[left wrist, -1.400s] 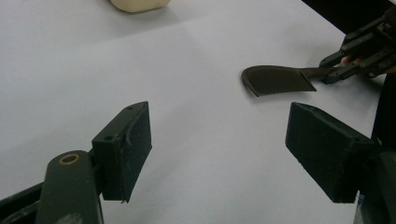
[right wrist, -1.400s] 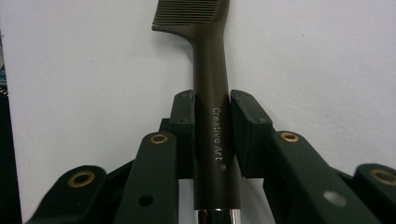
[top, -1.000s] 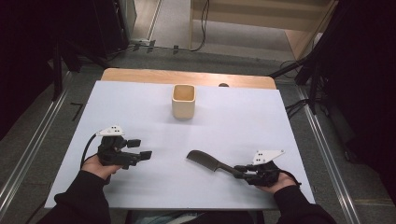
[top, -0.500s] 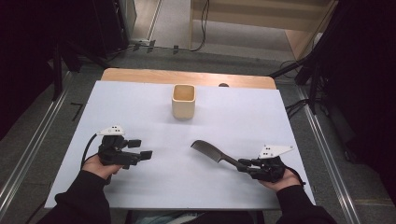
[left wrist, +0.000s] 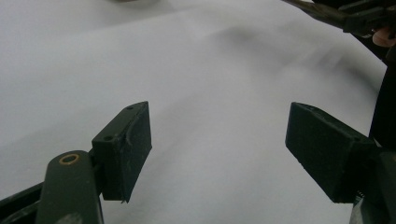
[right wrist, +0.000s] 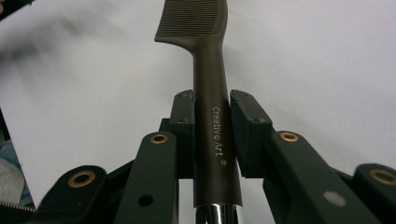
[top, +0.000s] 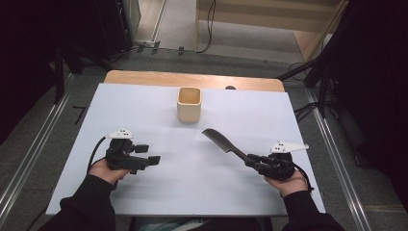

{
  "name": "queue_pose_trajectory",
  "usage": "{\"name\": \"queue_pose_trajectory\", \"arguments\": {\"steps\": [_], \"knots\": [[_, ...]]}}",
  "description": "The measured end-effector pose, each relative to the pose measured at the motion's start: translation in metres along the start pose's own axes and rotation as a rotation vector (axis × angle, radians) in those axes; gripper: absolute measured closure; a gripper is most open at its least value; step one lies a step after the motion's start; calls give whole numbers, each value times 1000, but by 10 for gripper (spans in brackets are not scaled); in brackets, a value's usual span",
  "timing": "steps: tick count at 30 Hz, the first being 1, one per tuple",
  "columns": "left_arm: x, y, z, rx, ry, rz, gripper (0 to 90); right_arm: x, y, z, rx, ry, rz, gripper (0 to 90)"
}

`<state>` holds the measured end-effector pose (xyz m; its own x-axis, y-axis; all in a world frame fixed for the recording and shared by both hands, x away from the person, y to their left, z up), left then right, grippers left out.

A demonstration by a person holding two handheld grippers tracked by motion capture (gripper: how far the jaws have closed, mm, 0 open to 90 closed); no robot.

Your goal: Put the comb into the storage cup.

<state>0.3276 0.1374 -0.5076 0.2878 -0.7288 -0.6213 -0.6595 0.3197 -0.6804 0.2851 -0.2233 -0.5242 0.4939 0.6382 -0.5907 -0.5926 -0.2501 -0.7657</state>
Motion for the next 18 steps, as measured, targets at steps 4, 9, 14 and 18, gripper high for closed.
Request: {"name": "queue_pose_trajectory", "arguments": {"steps": [4,9,14,18], "knots": [[2,-1,-3,-27,-3,15,242,0,-5,-1,27,12,-17,703],[6,-3,-8,-23,16,21,240,0,-13,-1,30,44,-36,703],[13,-5,-16,-20,49,35,223,0,-17,-3,68,55,-46,702],[19,-8,-21,15,36,40,223,1,-21,-5,86,71,-35,703]]}}
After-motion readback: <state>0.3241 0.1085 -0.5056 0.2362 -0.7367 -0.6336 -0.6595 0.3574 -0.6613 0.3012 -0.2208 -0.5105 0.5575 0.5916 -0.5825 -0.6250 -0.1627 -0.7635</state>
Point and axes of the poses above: each handheld gripper's, and its own axes: x roughly forward along the jaws, y roughly out of its underside, z roughly to its left, the point moved 8 cm from there along x, roughly forward along the jaws, and after that the axes turned 2 degrees about -x, right-handed, at the moved point
